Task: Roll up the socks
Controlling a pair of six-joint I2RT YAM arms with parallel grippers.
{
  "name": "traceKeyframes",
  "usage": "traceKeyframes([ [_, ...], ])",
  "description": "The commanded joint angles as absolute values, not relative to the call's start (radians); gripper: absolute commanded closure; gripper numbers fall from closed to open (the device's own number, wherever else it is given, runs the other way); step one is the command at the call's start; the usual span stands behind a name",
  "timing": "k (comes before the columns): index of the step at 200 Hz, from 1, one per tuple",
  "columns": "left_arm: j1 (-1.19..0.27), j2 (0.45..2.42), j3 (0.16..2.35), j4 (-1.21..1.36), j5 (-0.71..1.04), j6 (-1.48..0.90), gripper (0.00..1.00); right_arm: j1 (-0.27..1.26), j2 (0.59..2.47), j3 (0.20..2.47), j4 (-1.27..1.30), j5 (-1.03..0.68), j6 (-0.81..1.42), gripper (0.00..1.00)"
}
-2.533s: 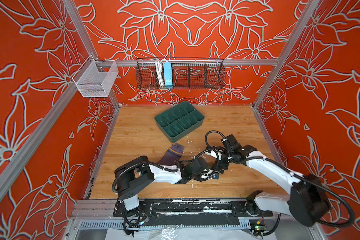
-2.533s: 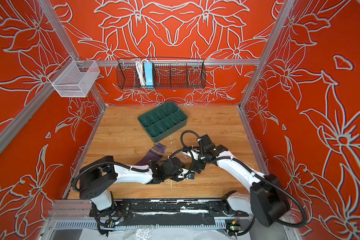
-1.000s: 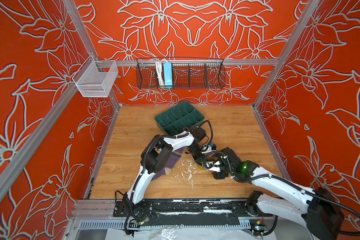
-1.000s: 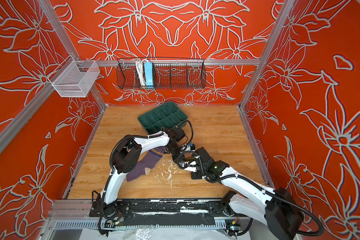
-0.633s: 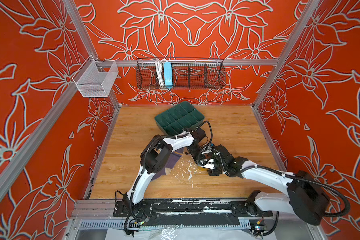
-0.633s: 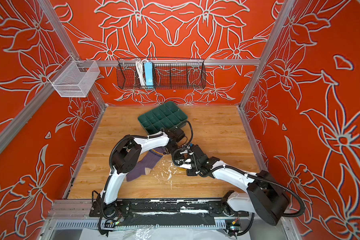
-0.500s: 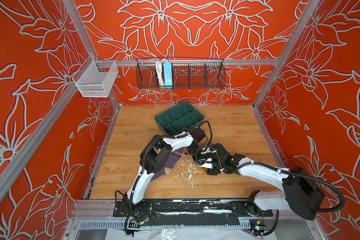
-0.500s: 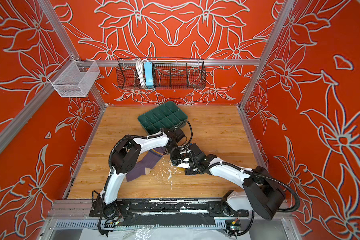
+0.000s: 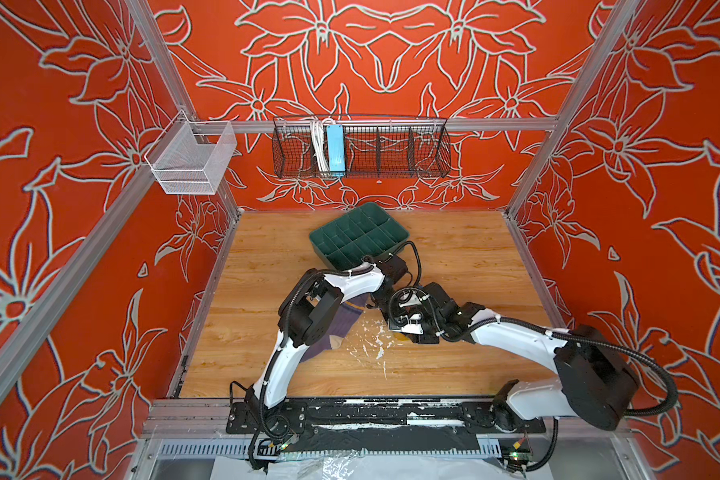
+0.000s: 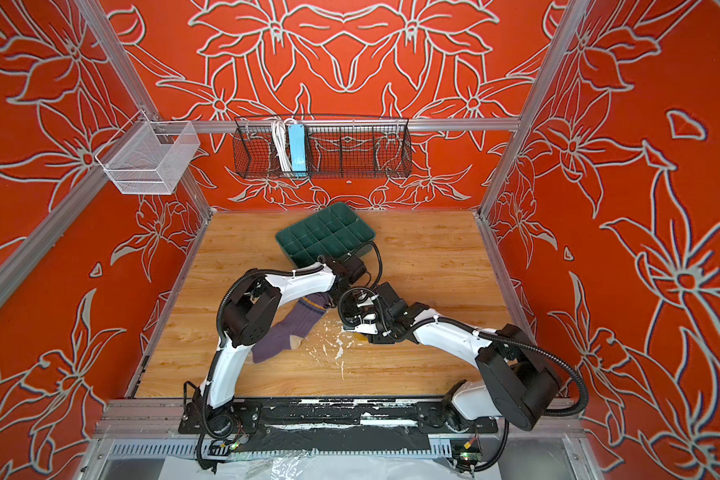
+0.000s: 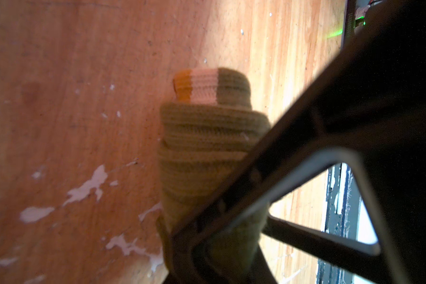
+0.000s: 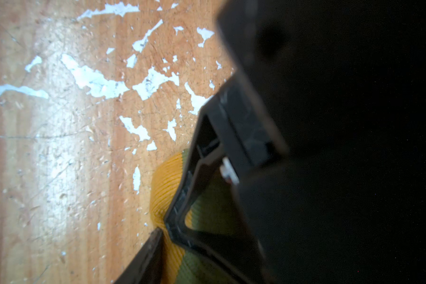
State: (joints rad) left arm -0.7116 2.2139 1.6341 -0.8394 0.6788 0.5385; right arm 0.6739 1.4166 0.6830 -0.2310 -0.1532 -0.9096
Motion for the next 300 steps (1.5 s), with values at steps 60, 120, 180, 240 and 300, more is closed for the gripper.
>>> traceKeyframes([
  [60, -0.756, 2.235, 1.551, -0.955, 0.537, 0.531, 1.0, 0.661, 1.441, 0.658, -0.228, 0.085, -0.828, 0.36],
  [120, -0.755, 2.23, 1.534, -0.933, 0.526, 0.524, 1.0, 0.661, 1.236, 0.615, -0.308, 0.039, -0.783, 0.18],
  [180, -0.735, 2.249, 1.592, -0.989, 0.649, 0.511, 1.0, 0.667, 0.997, 0.5, -0.253, -0.031, -0.796, 0.09],
  [240, -0.7, 2.336, 1.638, -1.068, 0.752, 0.494, 1.0, 0.669, 1.109, 0.555, -0.22, -0.109, -0.813, 0.09],
  [300, -0.679, 2.369, 1.655, -1.078, 0.776, 0.48, 1.0, 0.681, 1.254, 0.614, -0.219, -0.172, -0.803, 0.16],
])
